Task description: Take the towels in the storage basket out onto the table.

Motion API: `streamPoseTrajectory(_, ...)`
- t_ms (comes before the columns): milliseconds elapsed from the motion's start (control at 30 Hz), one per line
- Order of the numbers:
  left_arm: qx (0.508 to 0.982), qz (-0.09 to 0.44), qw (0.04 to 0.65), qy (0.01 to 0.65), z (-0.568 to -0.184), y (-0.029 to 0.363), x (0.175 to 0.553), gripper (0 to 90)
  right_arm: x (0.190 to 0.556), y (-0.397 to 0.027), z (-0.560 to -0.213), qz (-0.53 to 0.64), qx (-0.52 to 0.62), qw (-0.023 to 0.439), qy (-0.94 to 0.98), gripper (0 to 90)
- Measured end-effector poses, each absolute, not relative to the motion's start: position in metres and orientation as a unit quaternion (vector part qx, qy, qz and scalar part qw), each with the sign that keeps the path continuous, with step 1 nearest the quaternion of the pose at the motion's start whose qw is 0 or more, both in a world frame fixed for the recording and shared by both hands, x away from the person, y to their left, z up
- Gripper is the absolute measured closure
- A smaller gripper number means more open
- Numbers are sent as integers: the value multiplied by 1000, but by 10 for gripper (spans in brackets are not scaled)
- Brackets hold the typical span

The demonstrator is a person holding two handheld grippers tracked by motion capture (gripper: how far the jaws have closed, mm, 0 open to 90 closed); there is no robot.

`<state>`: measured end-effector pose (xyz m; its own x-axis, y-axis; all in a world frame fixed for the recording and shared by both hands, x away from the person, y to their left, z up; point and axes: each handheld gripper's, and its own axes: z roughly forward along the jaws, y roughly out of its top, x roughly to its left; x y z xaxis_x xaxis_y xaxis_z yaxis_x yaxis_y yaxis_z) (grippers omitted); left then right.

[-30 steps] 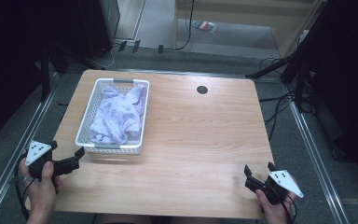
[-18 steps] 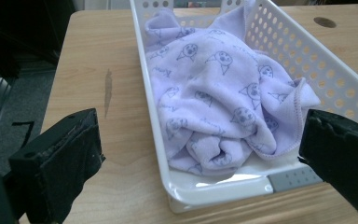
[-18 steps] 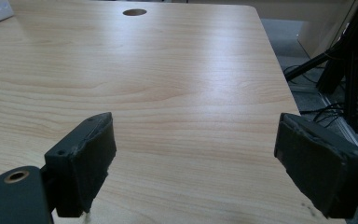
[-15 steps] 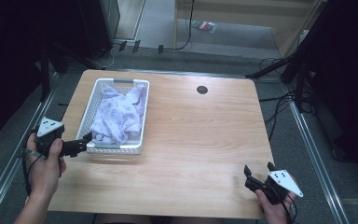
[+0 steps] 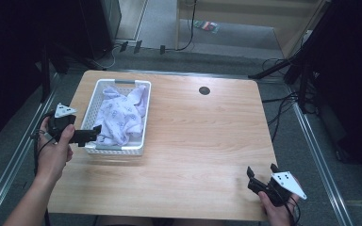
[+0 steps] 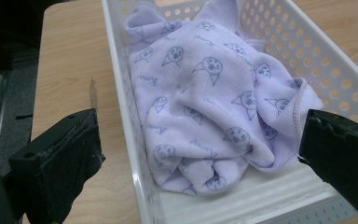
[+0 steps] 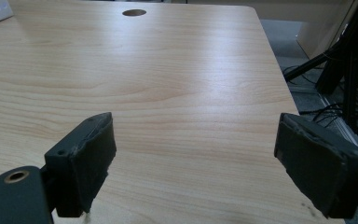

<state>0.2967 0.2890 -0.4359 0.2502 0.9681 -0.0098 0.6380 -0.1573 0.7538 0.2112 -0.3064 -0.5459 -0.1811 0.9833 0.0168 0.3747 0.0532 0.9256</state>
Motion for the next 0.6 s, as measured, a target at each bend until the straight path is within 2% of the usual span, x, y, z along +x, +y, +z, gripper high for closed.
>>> streamPoseTrajectory(267,754,221,281,551,-432,274,323,0,211,-307,-546,434,534,352,634,127)
streamPoseTrajectory(600,775,185,257,547,-430,261,347,0,211,-307,-546,435,534,351,634,127)
